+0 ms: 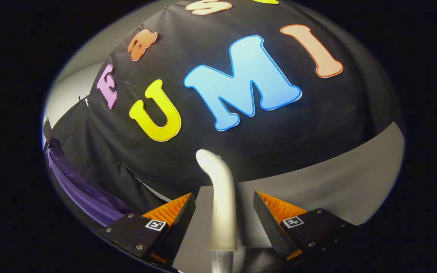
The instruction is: Iron the clothes twice with a garment steamer, once on the left side and once on the right side.
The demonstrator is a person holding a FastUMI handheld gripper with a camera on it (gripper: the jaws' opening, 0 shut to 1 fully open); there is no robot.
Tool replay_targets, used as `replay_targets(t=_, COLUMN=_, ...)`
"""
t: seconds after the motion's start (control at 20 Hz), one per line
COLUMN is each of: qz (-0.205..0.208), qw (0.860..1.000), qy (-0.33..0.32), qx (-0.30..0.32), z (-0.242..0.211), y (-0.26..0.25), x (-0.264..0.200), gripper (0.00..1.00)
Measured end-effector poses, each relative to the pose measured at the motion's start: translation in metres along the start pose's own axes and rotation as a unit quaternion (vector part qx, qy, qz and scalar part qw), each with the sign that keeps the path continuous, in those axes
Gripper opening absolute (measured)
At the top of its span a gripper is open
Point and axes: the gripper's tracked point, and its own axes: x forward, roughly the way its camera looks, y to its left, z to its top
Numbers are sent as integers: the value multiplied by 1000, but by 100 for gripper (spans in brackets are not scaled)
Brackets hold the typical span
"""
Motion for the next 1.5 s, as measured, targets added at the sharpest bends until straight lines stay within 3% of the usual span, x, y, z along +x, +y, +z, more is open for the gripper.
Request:
replay_targets(t=0.35, qz=63, qw=990, qy=99, qx=80, z=-28, y=5, x=18, gripper=90)
replay_targets(t=0.45, qz=71, qw=986, qy=110, qx=100, z=-31, y=3, x=22, gripper=80)
replay_targets(t=0.7, qz=108, qw=970, qy=138, qx=171, z=-38, y=10, x=25, gripper=41)
replay_targets(t=0.9, qz=101, qw=980, qy=115, qx=130, z=-35, y=23, x=12, gripper=37)
replay_targets(t=1.15, qz=110, qw=993, qy=17, qx=39, z=-18, y=60, x=-32, gripper=37)
replay_targets(t=1.5, qz=116, qw=992, qy=-53, qx=23, z=-45, y=97, x=-111, gripper=37)
